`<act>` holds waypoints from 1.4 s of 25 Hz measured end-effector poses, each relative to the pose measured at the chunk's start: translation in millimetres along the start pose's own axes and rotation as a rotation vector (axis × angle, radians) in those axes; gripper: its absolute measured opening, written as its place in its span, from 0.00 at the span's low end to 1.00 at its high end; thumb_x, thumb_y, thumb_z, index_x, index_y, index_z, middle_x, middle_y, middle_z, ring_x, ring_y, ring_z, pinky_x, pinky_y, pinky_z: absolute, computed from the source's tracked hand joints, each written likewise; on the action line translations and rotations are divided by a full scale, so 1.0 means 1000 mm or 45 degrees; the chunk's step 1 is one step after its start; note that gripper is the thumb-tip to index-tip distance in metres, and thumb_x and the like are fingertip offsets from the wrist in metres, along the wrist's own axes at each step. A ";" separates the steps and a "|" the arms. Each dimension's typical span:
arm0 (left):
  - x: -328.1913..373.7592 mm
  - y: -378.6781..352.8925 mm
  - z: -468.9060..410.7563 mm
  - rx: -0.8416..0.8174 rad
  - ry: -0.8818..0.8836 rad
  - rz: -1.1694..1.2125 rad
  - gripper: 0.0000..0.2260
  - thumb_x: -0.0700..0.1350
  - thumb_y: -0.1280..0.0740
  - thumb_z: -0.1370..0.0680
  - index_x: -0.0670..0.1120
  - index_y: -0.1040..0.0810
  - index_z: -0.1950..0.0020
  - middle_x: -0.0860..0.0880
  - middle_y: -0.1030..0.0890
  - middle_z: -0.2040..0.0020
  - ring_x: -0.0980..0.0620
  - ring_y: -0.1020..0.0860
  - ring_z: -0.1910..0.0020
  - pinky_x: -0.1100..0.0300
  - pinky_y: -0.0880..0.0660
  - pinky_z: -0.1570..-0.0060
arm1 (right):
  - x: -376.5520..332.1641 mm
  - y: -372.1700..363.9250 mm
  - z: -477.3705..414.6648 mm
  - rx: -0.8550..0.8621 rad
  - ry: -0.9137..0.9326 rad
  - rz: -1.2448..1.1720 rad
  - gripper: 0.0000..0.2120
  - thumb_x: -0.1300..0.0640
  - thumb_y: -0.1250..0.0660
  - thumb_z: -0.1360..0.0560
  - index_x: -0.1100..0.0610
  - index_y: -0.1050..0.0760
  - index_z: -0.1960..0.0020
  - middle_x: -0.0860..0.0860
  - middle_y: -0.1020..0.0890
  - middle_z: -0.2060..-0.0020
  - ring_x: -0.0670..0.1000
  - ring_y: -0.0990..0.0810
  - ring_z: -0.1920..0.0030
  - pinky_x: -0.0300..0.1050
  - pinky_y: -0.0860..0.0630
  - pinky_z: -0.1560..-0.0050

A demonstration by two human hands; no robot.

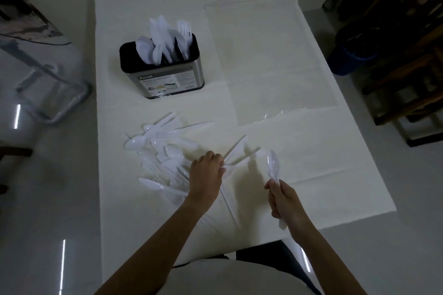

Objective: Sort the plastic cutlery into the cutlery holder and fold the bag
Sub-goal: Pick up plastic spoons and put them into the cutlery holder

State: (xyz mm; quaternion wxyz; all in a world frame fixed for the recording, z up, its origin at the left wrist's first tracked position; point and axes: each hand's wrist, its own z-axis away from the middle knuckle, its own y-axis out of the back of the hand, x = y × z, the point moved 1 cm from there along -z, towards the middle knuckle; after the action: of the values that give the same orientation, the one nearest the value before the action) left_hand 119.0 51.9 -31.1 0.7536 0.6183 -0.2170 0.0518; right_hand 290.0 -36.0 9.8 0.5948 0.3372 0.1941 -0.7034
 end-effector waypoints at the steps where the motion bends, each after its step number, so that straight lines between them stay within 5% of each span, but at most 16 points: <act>1: 0.001 -0.001 -0.001 0.018 0.017 -0.024 0.09 0.48 0.39 0.20 0.47 0.25 0.44 0.50 0.24 0.46 0.53 0.25 0.48 0.61 0.31 0.47 | -0.003 0.002 -0.005 -0.024 0.013 0.035 0.12 0.56 0.44 0.19 0.60 0.28 0.57 0.48 0.35 0.76 0.43 0.40 0.79 0.36 0.42 0.77; 6: 0.008 0.009 -0.004 0.146 0.044 0.249 0.07 0.44 0.39 0.20 0.44 0.24 0.52 0.48 0.24 0.54 0.51 0.27 0.53 0.56 0.29 0.49 | -0.032 0.009 -0.039 -0.084 0.294 0.426 0.14 0.54 0.43 0.19 0.62 0.26 0.57 0.47 0.30 0.74 0.44 0.34 0.75 0.40 0.36 0.70; 12: 0.013 0.039 0.002 0.314 0.208 0.917 0.02 0.38 0.29 0.28 0.44 0.19 0.58 0.58 0.24 0.63 0.63 0.26 0.65 0.74 0.32 0.64 | -0.086 -0.010 -0.079 -0.293 0.667 0.867 0.11 0.59 0.44 0.19 0.60 0.26 0.55 0.49 0.21 0.67 0.48 0.24 0.67 0.33 0.31 0.65; 15: 0.009 0.045 0.006 0.403 0.363 1.049 0.10 0.40 0.24 0.31 0.45 0.21 0.54 0.56 0.22 0.64 0.61 0.26 0.67 0.72 0.30 0.67 | -0.089 -0.034 -0.076 -0.669 0.446 0.856 0.12 0.58 0.46 0.18 0.57 0.25 0.52 0.48 0.19 0.63 0.48 0.20 0.62 0.32 0.26 0.59; 17: 0.006 0.045 0.007 0.463 0.489 1.093 0.13 0.40 0.24 0.32 0.46 0.24 0.53 0.54 0.23 0.64 0.61 0.27 0.69 0.71 0.29 0.67 | -0.085 -0.046 -0.062 -0.877 0.143 0.618 0.13 0.54 0.47 0.18 0.57 0.25 0.49 0.51 0.18 0.65 0.51 0.20 0.66 0.40 0.24 0.66; 19: 0.002 0.043 0.007 0.520 0.606 1.149 0.14 0.40 0.23 0.33 0.47 0.25 0.53 0.55 0.23 0.64 0.61 0.28 0.69 0.68 0.27 0.66 | -0.077 -0.054 -0.048 -0.936 0.007 0.478 0.15 0.49 0.48 0.18 0.57 0.26 0.49 0.49 0.24 0.71 0.48 0.28 0.74 0.39 0.32 0.74; 22: -0.004 0.039 0.010 0.482 0.626 1.183 0.13 0.40 0.23 0.34 0.47 0.24 0.55 0.52 0.22 0.64 0.57 0.26 0.67 0.62 0.25 0.64 | -0.059 -0.058 -0.036 -0.962 -0.013 0.475 0.14 0.46 0.45 0.19 0.56 0.29 0.53 0.45 0.34 0.75 0.45 0.39 0.76 0.37 0.42 0.76; 25: -0.012 0.041 0.013 0.443 0.577 1.167 0.09 0.41 0.25 0.30 0.48 0.24 0.57 0.54 0.22 0.64 0.60 0.26 0.68 0.66 0.26 0.65 | -0.047 -0.057 -0.028 -0.879 -0.033 0.514 0.13 0.48 0.44 0.19 0.54 0.34 0.60 0.44 0.35 0.76 0.44 0.41 0.76 0.37 0.43 0.76; 28: -0.054 0.049 0.015 0.679 0.734 1.057 0.04 0.41 0.29 0.26 0.44 0.22 0.54 0.51 0.21 0.60 0.61 0.25 0.66 0.71 0.29 0.66 | -0.041 -0.051 -0.026 -0.731 -0.047 0.468 0.13 0.51 0.44 0.19 0.54 0.35 0.61 0.44 0.36 0.77 0.43 0.41 0.78 0.36 0.44 0.78; 31: -0.121 0.056 0.014 0.903 0.982 0.803 0.12 0.45 0.30 0.26 0.40 0.23 0.48 0.42 0.22 0.53 0.51 0.23 0.59 0.62 0.28 0.58 | -0.038 -0.046 -0.026 -0.591 -0.035 0.445 0.13 0.53 0.44 0.19 0.55 0.34 0.61 0.44 0.37 0.78 0.43 0.41 0.79 0.35 0.44 0.78; 35: -0.172 0.060 -0.007 0.549 1.132 0.597 0.23 0.60 0.31 0.29 0.43 0.23 0.45 0.42 0.22 0.48 0.45 0.21 0.50 0.56 0.26 0.52 | -0.034 -0.045 -0.019 -0.436 -0.005 0.408 0.14 0.54 0.43 0.19 0.56 0.32 0.63 0.46 0.36 0.78 0.43 0.40 0.79 0.36 0.43 0.79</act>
State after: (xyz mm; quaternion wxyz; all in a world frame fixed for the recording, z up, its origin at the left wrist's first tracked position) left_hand -55.1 105.2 -45.0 0.5970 0.6124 0.0060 0.5182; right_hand 253.3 10.7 14.7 0.7478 0.2565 0.2535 -0.5575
